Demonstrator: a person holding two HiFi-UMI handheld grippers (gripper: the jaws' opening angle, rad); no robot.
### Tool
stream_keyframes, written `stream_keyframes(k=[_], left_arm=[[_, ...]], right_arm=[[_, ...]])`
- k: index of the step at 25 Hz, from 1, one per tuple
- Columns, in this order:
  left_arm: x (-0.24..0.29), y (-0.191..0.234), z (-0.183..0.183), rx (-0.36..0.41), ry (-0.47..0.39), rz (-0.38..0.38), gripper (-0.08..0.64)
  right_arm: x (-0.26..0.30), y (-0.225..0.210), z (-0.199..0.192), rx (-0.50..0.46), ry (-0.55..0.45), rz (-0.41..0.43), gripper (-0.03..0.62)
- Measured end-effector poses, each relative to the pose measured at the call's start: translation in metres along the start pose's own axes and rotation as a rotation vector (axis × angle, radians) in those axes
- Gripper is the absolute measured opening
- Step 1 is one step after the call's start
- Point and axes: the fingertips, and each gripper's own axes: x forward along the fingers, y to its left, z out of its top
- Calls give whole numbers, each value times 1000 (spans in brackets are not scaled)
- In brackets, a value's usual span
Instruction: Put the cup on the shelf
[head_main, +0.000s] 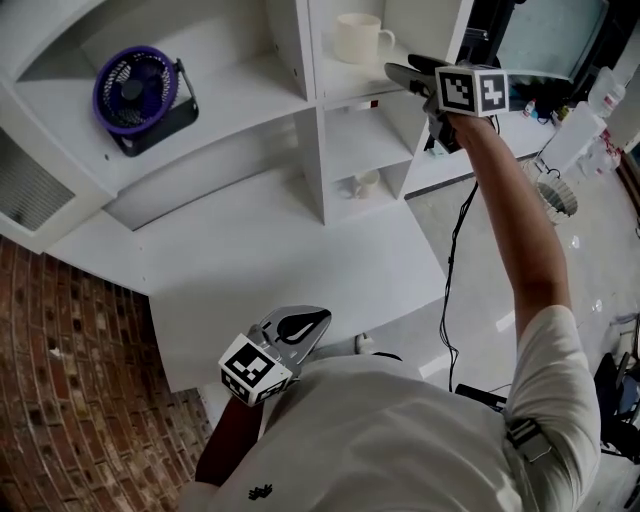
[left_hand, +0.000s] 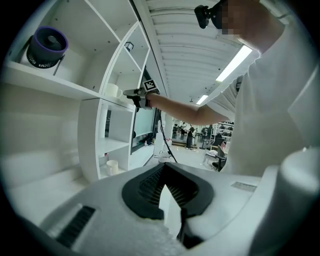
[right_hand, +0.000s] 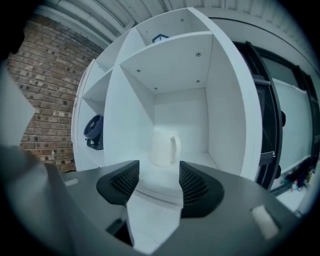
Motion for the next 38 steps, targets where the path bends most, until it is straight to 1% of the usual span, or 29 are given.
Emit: stream_keyframes(k=[3, 8, 14, 15, 23, 27, 30, 38], left_arm=[[-7, -10, -4, 11, 5, -20, 5], [-23, -25, -17, 12, 21, -42, 5], [-44, -39, -29, 5, 19, -65, 5], [-47, -41, -31, 1, 18, -68, 5], [-66, -52, -51, -10, 22, -83, 5], [-82, -46, -54, -34, -3, -57, 5], [-93, -43, -58, -36, -6, -39, 5], [-116, -46, -72, -51, -7, -18, 5]], right_arm=[[-16, 9, -9, 1, -26, -21, 203], [-39, 27, -34, 25, -36, -45, 140], [-66, 53, -65, 38, -34, -82, 20], [-70, 58, -71, 44, -31, -86, 11], [-109, 111, -118, 57, -29, -98, 9], [-130, 146, -136, 66, -43, -91, 9], [-145, 171, -154, 67, -43, -84, 9], [-179, 241, -214, 105, -1, -45, 11]])
